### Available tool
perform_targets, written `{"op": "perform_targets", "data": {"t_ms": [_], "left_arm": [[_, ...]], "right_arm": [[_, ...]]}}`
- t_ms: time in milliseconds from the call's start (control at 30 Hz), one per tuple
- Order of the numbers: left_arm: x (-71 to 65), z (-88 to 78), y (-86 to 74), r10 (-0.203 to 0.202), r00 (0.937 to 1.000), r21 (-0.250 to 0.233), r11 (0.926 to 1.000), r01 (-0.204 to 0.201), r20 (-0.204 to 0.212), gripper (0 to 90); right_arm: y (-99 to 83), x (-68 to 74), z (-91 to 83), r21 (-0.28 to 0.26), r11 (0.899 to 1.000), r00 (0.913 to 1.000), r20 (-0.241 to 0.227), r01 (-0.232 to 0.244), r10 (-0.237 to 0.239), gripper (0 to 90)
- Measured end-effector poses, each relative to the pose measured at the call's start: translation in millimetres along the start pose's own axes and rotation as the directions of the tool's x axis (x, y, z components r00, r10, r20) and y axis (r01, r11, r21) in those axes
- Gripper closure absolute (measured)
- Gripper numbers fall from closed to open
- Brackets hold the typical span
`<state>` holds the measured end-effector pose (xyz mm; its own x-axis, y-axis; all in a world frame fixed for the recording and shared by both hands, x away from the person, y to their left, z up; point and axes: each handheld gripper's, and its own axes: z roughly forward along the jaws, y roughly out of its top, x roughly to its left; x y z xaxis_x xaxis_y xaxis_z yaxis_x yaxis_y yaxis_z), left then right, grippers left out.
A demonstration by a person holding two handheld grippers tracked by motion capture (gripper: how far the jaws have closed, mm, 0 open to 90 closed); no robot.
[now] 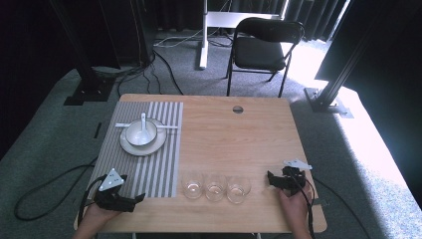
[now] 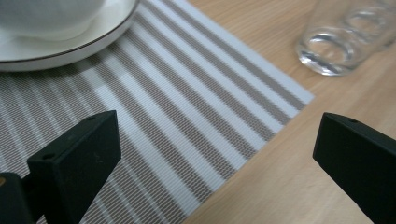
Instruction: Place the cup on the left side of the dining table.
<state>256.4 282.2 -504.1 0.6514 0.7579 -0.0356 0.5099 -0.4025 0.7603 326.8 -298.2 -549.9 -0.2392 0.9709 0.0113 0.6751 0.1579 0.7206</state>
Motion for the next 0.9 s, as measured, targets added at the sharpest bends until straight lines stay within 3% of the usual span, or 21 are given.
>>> {"op": "perform_targets", "data": {"t_ms": [367,600,700,900], "left_arm": [[-12.1,7.0,17.0,0.045,0.9978,-0.008,0.999,-0.044,0.05,1.4],[-16.0,9.4,22.6,0.062,0.9968,-0.013,0.9981,-0.061,0.05,1.4],[-18.6,11.2,26.5,0.067,0.9941,-0.029,0.9975,-0.065,0.085,1.4],[-27.1,20.9,34.9,0.085,0.9909,-0.032,0.9961,-0.082,0.105,1.4]], "right_arm": [[0.0,0.0,0.0,0.0,1.0,1.0,0.0,0.0,0.0,12.1],[0.0,0.0,0.0,0.0,1.0,1.0,0.0,0.0,0.0,12.1],[0.0,0.0,0.0,0.0,1.0,1.0,0.0,0.0,0.0,12.1],[0.0,0.0,0.0,0.0,1.0,1.0,0.0,0.0,0.0,12.1]]}}
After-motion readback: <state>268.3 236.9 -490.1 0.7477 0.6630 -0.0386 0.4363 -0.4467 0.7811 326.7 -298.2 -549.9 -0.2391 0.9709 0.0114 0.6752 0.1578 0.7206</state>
